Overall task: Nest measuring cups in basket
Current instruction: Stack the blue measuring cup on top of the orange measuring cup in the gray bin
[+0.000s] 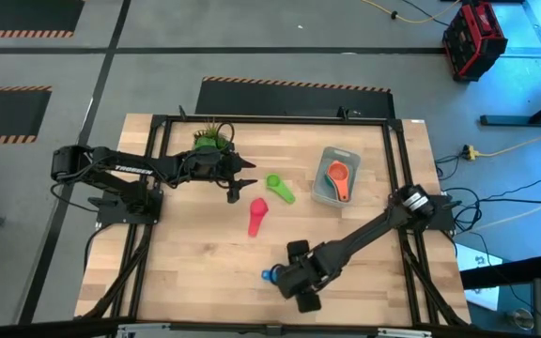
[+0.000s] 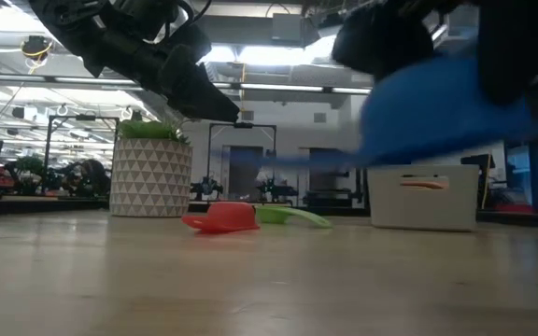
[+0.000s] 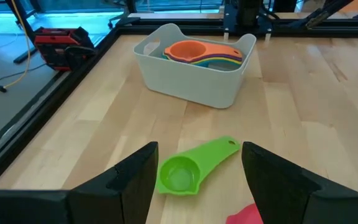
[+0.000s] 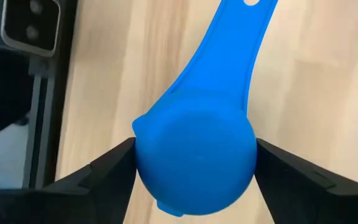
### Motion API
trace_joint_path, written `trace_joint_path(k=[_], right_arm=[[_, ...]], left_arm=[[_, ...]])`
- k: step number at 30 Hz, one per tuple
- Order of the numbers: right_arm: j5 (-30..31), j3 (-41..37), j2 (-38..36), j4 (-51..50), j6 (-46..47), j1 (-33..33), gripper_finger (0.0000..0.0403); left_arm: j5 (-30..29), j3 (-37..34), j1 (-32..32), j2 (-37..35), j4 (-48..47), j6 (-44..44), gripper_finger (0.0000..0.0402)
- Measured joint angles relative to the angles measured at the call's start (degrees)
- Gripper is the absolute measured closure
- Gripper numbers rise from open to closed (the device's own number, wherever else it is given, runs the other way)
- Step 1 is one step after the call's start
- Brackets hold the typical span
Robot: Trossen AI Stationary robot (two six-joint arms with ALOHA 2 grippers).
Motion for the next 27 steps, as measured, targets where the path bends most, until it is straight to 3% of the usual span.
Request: trace_joint_path(k=[11, 16, 20, 23, 27], right_arm=[[-8.3, 0.1, -8.1, -14.3, -4.4, -7.1, 0.0112], [-13.3, 0.1, -8.6, -18.2, -7.5, -13.2, 0.0112], [-17.9, 0.1, -8.6, -19.0, -9.6, -18.3, 0.0112], [-22.7, 0.1, -8.6, -19.0, -10.0, -22.3, 0.0112], [-28.1, 0.1, -8.6, -16.9, -8.1, -27.3, 0.0112]], left_arm=[[1.6, 0.0, -0.8, 0.0, 0.2, -0.3, 0.0175], [7.2, 0.0, -4.6, 0.0, 0.2, 0.1, 0.0175], [7.8, 0.0, -9.4, 0.0, 0.2, 0.1, 0.0175], [6.1, 0.0, -13.8, 0.0, 0.1, 1.4, 0.0175], [-0.9, 0.0, -19.9, 0.0, 0.1, 4.0, 0.0175]])
